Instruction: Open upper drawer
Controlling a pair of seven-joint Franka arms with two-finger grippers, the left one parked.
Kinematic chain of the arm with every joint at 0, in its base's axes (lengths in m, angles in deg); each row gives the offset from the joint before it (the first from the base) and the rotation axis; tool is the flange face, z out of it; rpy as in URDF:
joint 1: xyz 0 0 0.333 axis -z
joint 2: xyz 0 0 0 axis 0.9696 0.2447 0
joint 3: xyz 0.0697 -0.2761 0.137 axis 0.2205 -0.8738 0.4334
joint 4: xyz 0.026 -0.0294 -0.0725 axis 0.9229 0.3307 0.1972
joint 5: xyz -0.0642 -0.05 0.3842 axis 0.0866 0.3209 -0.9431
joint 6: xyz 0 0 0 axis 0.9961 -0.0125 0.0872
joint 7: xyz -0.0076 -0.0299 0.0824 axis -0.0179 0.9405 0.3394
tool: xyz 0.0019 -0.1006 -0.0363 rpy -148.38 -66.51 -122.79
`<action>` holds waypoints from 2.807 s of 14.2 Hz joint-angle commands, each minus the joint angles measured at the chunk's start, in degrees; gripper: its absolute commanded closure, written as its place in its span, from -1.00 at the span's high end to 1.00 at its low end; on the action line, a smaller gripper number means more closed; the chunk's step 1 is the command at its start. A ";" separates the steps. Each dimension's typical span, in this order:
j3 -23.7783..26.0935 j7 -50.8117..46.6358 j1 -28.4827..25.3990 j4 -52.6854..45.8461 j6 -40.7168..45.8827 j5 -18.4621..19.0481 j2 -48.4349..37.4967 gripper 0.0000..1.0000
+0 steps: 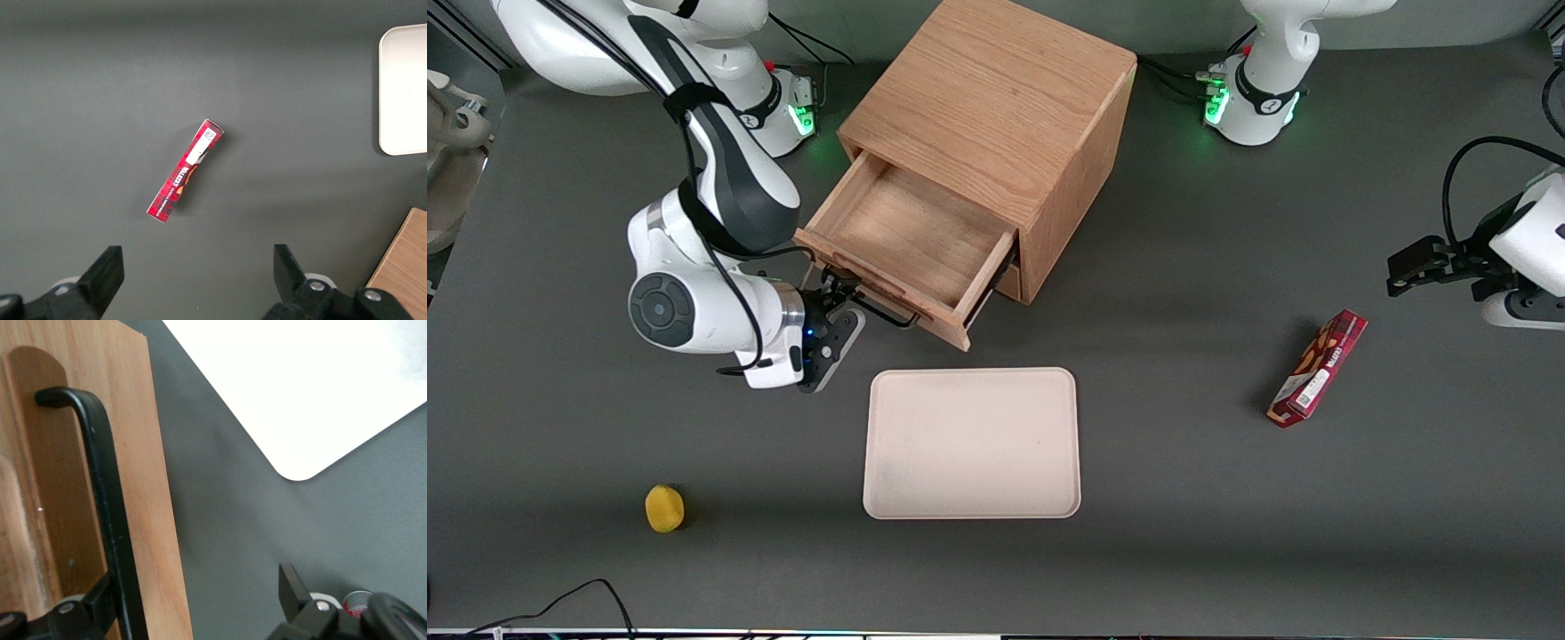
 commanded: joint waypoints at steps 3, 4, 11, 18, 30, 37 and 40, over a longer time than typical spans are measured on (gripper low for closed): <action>-1.17 3.11 -0.41 -4.60 1.79 1.81 2.96 1.00; -1.17 3.11 -0.41 -5.21 1.79 1.90 3.40 1.00; -1.17 3.20 -0.41 -8.63 3.88 4.88 5.07 1.00; -1.17 3.29 -0.41 -12.60 7.68 8.23 5.16 1.00; -6.80 -23.95 -0.67 -17.69 12.86 8.76 -11.35 1.00; -6.01 -60.62 -0.76 -13.41 18.84 8.93 -19.61 1.00; -6.44 -73.52 -0.32 -8.30 19.98 8.76 -21.82 1.00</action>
